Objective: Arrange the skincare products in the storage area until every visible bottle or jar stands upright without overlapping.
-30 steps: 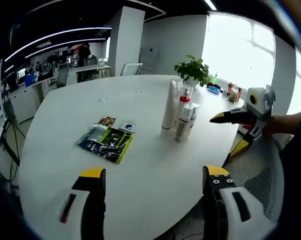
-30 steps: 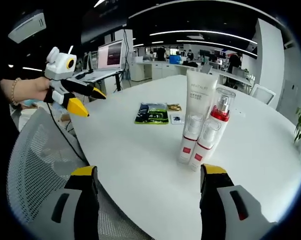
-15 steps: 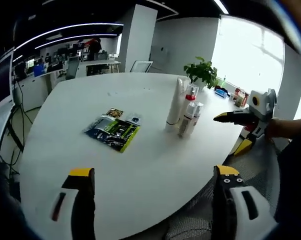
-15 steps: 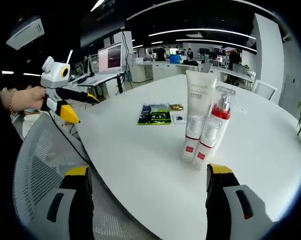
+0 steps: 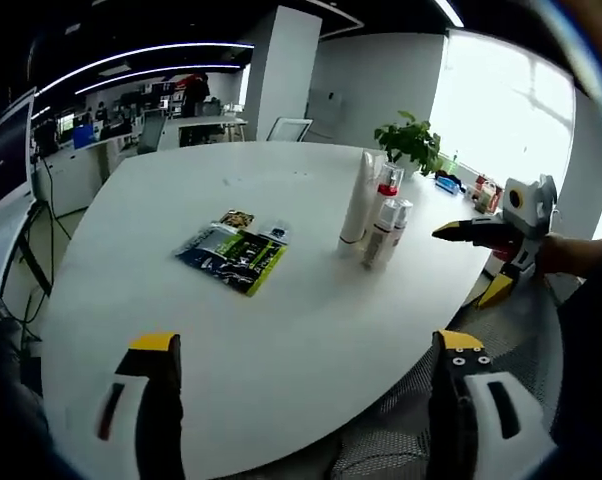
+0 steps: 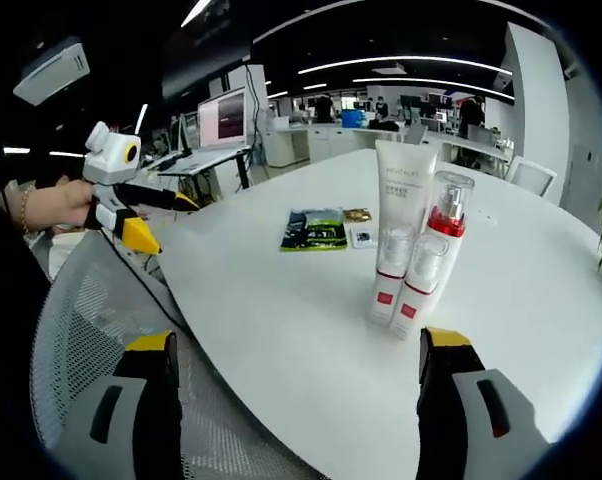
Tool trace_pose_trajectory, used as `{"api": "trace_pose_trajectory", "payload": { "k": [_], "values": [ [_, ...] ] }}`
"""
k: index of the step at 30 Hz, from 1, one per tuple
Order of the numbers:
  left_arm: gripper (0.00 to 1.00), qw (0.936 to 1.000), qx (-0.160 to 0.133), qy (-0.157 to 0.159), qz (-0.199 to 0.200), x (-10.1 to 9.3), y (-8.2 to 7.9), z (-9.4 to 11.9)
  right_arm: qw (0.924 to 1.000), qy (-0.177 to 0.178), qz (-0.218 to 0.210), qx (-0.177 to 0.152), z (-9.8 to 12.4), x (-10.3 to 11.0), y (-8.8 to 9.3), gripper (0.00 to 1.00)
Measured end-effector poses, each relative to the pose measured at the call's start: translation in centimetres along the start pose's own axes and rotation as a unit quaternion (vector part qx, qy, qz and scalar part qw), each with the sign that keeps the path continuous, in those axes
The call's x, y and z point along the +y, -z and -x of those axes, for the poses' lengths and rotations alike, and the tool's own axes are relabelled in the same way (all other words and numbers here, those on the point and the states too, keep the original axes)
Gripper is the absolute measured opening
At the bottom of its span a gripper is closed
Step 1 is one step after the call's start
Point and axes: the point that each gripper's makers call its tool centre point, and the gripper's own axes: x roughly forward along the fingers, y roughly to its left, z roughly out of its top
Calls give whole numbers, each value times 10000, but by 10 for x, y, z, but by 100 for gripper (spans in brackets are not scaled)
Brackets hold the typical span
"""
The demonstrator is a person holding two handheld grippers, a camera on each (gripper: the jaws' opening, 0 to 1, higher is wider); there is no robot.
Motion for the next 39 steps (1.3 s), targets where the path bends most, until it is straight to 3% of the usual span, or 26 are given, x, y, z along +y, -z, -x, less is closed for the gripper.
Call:
{"api": "trace_pose_trajectory", "payload": {
  "k": [18,24,39],
  "values": [
    [99,9997,215,-32,77,-1,-1,-15,10000,13,-74,40,0,1,2,100],
    [99,9991,373,-99,192,4,-4,-29,9999,-36,-127,41,-1,2,3,100],
    [99,9956,404,-421,727,17,-25,-75,9995,31,-299,56,0,-2,5,100]
  ]
}}
